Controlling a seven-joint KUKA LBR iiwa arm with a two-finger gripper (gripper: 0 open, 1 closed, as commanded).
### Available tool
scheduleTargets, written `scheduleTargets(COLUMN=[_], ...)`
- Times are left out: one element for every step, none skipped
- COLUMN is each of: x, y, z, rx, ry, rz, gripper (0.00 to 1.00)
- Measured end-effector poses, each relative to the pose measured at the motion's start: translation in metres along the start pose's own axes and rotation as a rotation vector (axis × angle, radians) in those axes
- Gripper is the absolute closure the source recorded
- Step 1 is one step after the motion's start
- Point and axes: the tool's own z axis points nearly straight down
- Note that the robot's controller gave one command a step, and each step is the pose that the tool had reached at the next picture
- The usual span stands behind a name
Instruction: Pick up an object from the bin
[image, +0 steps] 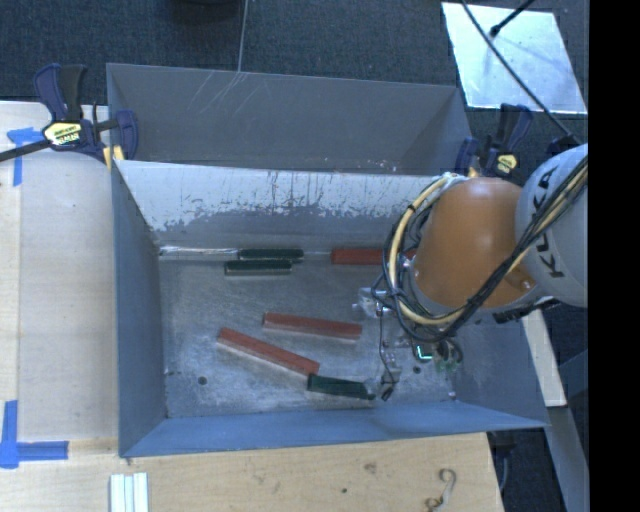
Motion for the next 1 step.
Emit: scheduleTargets(x=[-0.0846], y=[0.0520], z=[0.0729], rx=[-0.002], ry=[-0.009], rz=[0.030], gripper=[0.00])
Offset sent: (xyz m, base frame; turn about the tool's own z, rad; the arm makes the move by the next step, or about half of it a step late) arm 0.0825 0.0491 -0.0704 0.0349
